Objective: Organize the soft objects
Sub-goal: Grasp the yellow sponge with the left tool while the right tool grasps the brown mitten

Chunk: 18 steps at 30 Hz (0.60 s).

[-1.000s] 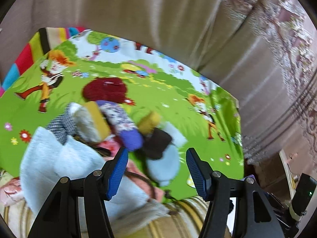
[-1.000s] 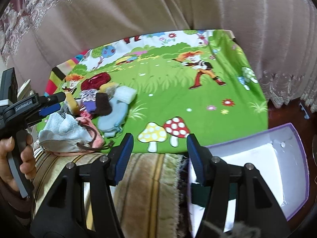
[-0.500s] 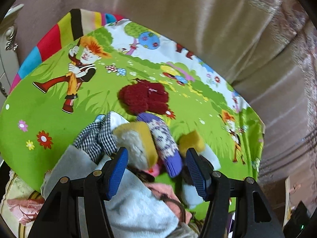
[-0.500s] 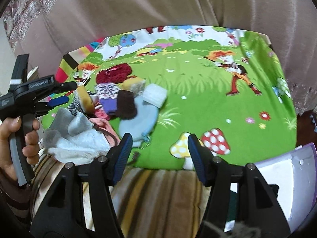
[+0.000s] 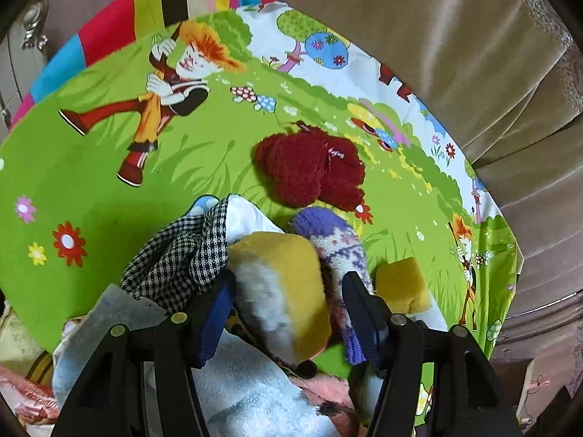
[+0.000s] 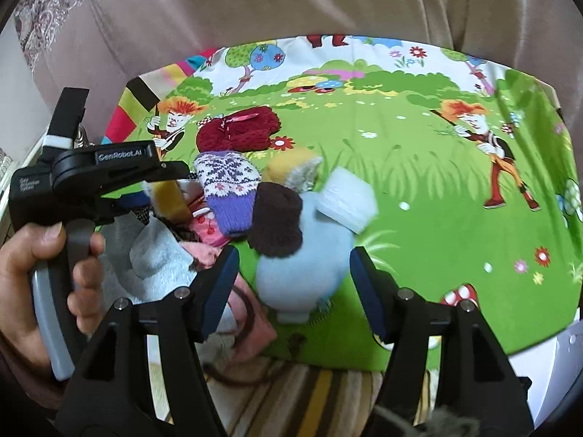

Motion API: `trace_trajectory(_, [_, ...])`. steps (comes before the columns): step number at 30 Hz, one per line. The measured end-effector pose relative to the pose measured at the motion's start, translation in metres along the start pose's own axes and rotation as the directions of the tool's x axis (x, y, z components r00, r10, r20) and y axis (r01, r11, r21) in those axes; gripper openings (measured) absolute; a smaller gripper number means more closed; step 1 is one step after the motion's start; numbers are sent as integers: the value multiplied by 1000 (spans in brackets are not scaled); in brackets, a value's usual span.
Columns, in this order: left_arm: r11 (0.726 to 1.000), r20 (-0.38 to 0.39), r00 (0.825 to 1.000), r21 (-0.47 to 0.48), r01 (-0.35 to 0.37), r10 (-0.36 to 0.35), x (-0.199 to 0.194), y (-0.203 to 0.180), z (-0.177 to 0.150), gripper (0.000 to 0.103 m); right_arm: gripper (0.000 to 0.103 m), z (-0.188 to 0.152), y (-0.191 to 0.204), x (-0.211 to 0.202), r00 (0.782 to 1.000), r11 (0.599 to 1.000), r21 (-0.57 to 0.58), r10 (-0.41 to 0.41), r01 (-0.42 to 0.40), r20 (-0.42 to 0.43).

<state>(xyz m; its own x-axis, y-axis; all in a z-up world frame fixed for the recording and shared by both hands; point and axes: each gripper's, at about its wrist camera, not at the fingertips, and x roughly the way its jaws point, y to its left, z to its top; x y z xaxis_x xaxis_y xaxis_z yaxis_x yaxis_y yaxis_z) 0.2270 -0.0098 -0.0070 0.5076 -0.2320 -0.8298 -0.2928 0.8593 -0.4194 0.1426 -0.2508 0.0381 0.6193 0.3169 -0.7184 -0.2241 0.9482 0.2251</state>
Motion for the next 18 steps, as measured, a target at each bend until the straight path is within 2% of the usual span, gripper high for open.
trace_trajectory(2, [1000, 0, 1000, 2, 9, -9, 3, 3, 0, 54, 67, 3, 2, 12, 1000, 1000, 0, 2, -2, -17])
trace_trajectory(3, [1000, 2, 1000, 2, 8, -8, 4, 4, -1, 45, 67, 5, 3, 19, 1000, 1000, 1, 1, -1, -29])
trace_trajectory(6, [1000, 13, 1000, 0, 22, -22, 3, 9, -3, 36, 67, 8, 5, 32, 999, 1000, 6, 2, -2, -49])
trace_trajectory(10, [999, 42, 998, 10, 45, -45, -5, 12, -8, 29, 67, 12, 9, 47, 998, 1000, 7, -9, 9, -66])
trace_trajectory(14, [996, 105, 992, 58, 63, -69, -21, 9, -17, 26, 67, 16, 11, 56, 997, 1000, 12, -17, 18, -70])
trace_trajectory(15, [995, 120, 990, 72, 65, -73, -25, 8, -19, 26, 66, 17, 11, 56, 998, 1000, 17, -23, 24, -67])
trace_trajectory(17, [992, 149, 985, 101, 73, -87, -32, 4, -22, 26, 56, 19, 11, 57, 998, 999, 19, -33, 34, -59])
trace_trajectory(18, [991, 166, 982, 118, 70, -89, -35, 1, -24, 26, 48, 19, 12, 60, 997, 999, 14, -36, 37, -67])
